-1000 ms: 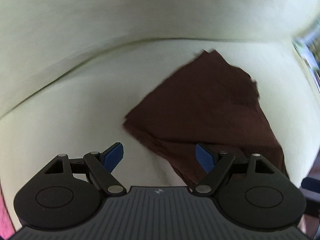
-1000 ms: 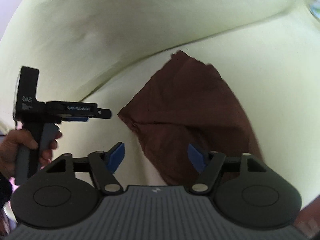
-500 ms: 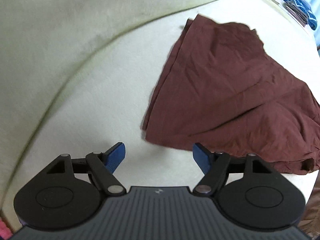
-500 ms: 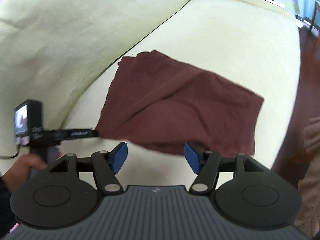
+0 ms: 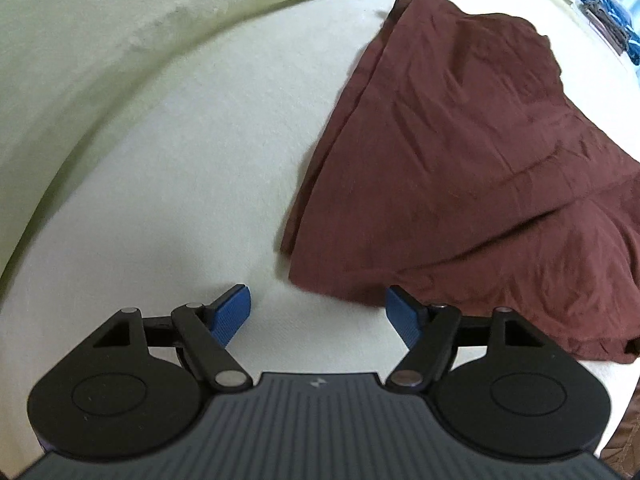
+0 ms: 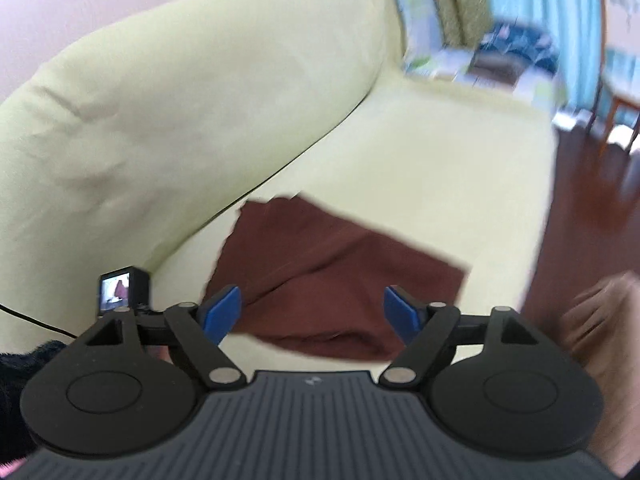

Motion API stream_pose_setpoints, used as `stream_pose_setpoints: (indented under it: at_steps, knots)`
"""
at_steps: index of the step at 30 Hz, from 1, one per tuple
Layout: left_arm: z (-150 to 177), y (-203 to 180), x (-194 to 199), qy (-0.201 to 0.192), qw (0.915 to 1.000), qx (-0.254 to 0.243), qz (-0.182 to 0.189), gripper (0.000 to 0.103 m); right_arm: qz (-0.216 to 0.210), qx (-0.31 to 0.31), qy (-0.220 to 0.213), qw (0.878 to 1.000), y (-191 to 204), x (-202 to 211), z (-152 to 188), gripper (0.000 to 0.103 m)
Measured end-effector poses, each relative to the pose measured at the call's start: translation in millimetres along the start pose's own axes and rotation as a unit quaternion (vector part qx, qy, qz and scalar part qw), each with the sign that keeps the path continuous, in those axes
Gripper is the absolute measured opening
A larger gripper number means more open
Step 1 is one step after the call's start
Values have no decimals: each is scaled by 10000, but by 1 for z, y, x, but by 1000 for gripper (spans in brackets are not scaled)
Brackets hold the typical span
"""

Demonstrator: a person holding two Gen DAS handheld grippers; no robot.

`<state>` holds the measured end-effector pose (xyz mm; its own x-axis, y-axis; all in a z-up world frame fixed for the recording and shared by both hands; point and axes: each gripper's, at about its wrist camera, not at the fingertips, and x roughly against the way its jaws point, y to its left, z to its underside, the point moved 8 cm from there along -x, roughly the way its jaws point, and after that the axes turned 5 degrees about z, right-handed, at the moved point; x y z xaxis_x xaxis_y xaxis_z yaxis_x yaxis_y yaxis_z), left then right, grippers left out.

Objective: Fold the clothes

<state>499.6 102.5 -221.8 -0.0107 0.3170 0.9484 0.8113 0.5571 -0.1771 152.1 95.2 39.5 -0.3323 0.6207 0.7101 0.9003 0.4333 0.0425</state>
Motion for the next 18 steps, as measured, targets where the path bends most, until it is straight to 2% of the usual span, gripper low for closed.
stream_pose_setpoints:
  at_steps: [3,6,7,9,11,16,18]
  knots:
    - [-9,1,-2,153,9998,-54,-99,75,350,-93,-183,9992,-20,28,-24,76]
    - [-15,9,-4,193,9996,100,-159,75,547,-159,-557,9968,-40,75,-67,78]
    - [-17,12,-4,199,9995,175,-161,75,615,-113,-766,9951,-47,92,-81,80]
    - [-20,19,-5,200,9994,234,-132,75,800,-27,-1196,9896,-62,122,-106,96]
    - [-23,25,-6,176,9996,156,-170,76,1203,-84,-1636,9791,-92,156,-131,99]
    - [-29,35,-4,227,9992,197,-265,76,1888,-358,-1824,9643,-149,188,-151,99]
    - [-30,35,-5,279,9989,101,-366,76,2166,-572,-1523,9626,-183,192,-152,99]
